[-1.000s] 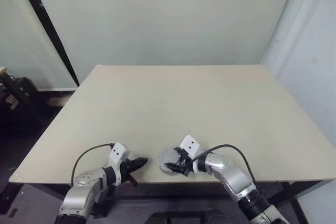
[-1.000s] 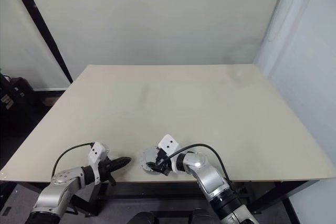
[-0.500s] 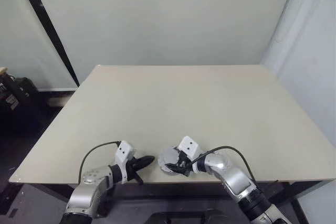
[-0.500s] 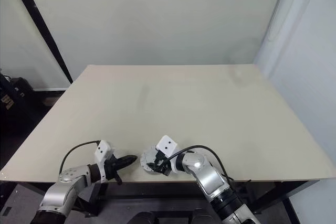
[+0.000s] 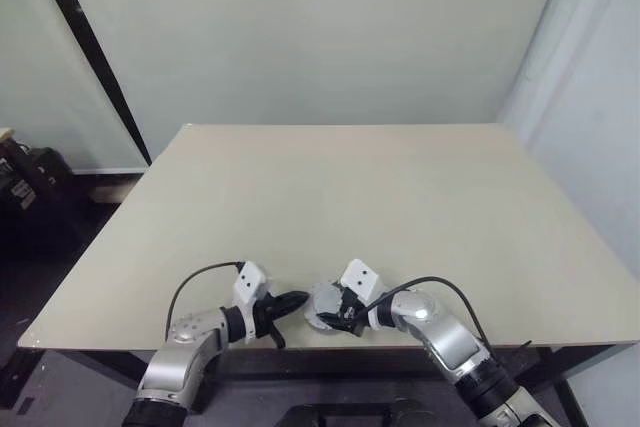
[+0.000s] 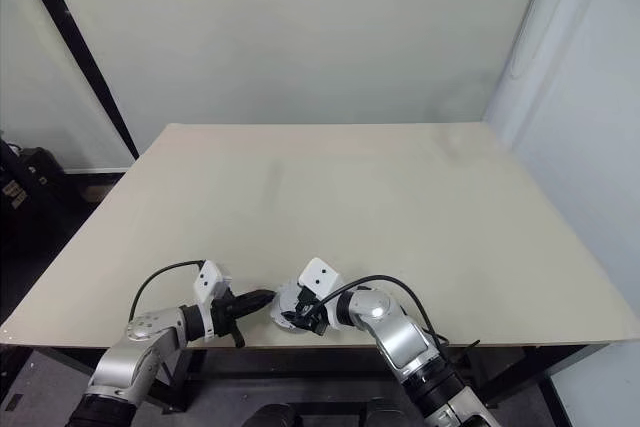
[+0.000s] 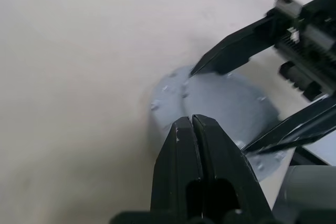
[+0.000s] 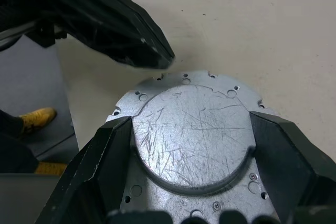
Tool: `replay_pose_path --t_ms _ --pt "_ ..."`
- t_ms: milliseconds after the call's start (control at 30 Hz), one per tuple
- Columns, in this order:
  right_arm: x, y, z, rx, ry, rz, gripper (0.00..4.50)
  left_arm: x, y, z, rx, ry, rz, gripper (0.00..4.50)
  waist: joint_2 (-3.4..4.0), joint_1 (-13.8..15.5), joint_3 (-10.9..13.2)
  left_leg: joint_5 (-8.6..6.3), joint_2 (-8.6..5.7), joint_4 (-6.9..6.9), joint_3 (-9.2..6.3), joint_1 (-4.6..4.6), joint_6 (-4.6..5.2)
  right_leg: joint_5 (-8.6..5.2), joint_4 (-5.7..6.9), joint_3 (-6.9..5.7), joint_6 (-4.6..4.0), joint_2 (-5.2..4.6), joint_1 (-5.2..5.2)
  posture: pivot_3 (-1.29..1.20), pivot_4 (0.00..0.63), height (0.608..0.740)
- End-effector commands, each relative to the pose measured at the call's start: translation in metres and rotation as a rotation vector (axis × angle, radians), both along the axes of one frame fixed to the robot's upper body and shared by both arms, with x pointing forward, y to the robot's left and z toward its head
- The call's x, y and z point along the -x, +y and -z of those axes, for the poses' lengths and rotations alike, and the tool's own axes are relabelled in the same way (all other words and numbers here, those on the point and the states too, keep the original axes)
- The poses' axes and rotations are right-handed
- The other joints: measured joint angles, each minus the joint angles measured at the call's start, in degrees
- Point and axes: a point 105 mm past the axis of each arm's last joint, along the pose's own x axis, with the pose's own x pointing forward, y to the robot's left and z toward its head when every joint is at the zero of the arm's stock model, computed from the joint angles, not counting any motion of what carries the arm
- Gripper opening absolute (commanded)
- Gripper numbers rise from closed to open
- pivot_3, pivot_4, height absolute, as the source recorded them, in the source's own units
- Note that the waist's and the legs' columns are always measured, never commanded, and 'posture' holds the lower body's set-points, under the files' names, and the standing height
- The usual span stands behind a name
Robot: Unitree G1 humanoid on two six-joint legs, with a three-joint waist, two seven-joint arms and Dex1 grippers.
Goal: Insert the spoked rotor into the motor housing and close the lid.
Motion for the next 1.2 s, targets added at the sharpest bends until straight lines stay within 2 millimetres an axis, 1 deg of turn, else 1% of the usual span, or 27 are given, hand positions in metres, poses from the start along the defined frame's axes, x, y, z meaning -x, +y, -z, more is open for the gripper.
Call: replay_pose_path --t_ms 33,167,267,300,367,533,633,733,867,967,1067,1200 --pt "-0.001 -0.003 0.002 0.027 0.005 0.010 3.24 -0.004 -0.007 -0.004 -0.038 -0.022 0.028 0.00 0.00 0.01 0.00 0.00 0.00 0.00 0.00 -0.01 0.00 0.00 0.00 0.00 0.00 0.00 0.00 0.00 0.000 0.740" --pt "-0.001 -0.004 0.001 0.031 0.001 0.009 3.24 -0.003 -0.006 0.010 -0.094 0.023 0.021 0.00 0.04 0.01 -0.04 0.00 -0.01 0.00 -0.02 0.03 0.00 0.00 0.00 0.00 0.00 0.01 0.01 0.00 0.000 0.740" --pt "-0.002 -0.003 -0.005 0.016 -0.029 -0.007 3.24 -0.003 -0.004 0.014 -0.120 0.035 0.011 0.00 0.08 0.03 -0.08 0.00 -0.02 0.02 0.00 0.04 0.00 0.00 -0.01 0.01 0.00 -0.01 0.03 0.00 0.000 0.740" --pt "-0.001 -0.002 -0.007 0.006 -0.028 -0.016 3.98 -0.003 -0.004 0.014 -0.121 0.036 0.006 0.00 0.08 0.02 -0.09 0.00 -0.03 0.02 -0.02 0.04 0.00 0.00 -0.02 0.00 0.00 -0.01 0.04 0.00 0.000 0.740" --pt "-0.001 0.000 -0.014 -0.024 -0.038 -0.032 4.48 -0.003 -0.004 0.014 -0.125 0.038 0.004 0.00 0.08 0.00 -0.11 0.00 -0.02 0.02 -0.01 0.05 0.00 0.00 -0.02 0.01 0.00 -0.02 0.04 0.00 0.000 0.740" --pt "-0.009 0.000 -0.038 -0.119 -0.052 0.007 4.48 -0.003 -0.004 0.015 -0.127 0.039 0.006 0.00 0.10 -0.01 -0.11 0.00 0.03 0.02 -0.02 0.10 0.00 0.00 0.02 -0.01 0.00 0.02 0.04 0.00 0.000 0.740" --pt "-0.018 -0.011 -0.047 -0.157 -0.010 0.086 4.48 -0.002 -0.006 0.014 -0.123 0.037 0.009 0.00 0.10 0.01 -0.12 0.01 0.02 0.02 -0.01 0.10 0.01 0.00 0.02 0.00 0.00 0.02 0.05 0.00 0.000 0.740" --pt "-0.023 -0.027 -0.049 -0.178 0.080 0.162 4.48 -0.001 -0.007 0.015 -0.121 0.037 0.012 0.00 0.11 0.03 -0.13 0.01 0.00 0.03 -0.01 0.09 0.01 0.00 0.01 0.01 0.00 0.00 0.05 0.00 0.000 0.740" --pt "-0.026 -0.052 -0.037 -0.154 0.250 0.287 4.48 0.000 -0.008 0.016 -0.119 0.037 0.014 0.00 0.14 0.03 -0.14 0.01 -0.01 0.03 -0.02 0.08 0.02 0.00 0.01 0.01 0.00 0.00 0.04 0.00 0.000 0.740" --pt "-0.021 -0.065 -0.025 -0.142 0.385 0.354 4.48 0.000 -0.009 0.016 -0.117 0.034 0.017 0.00 0.18 0.01 -0.16 0.01 0.00 0.02 -0.01 0.05 0.02 0.00 0.01 0.00 0.00 0.00 0.04 0.00 0.000 0.740" --pt "-0.014 -0.070 -0.017 -0.191 0.547 0.402 4.48 0.001 -0.010 0.017 -0.113 0.032 0.020 0.00 0.20 0.02 -0.16 0.01 0.00 0.02 -0.01 0.01 0.02 0.00 0.01 0.01 0.00 0.00 0.03 0.00 0.000 0.740" --pt "-0.006 -0.066 -0.013 -0.265 0.737 0.432 4.48 0.001 -0.011 0.017 -0.110 0.029 0.023 0.00 0.21 0.01 -0.16 0.01 0.00 0.02 -0.01 0.00 0.02 0.00 0.01 0.01 0.00 0.00 0.02 0.00 0.000 0.740"
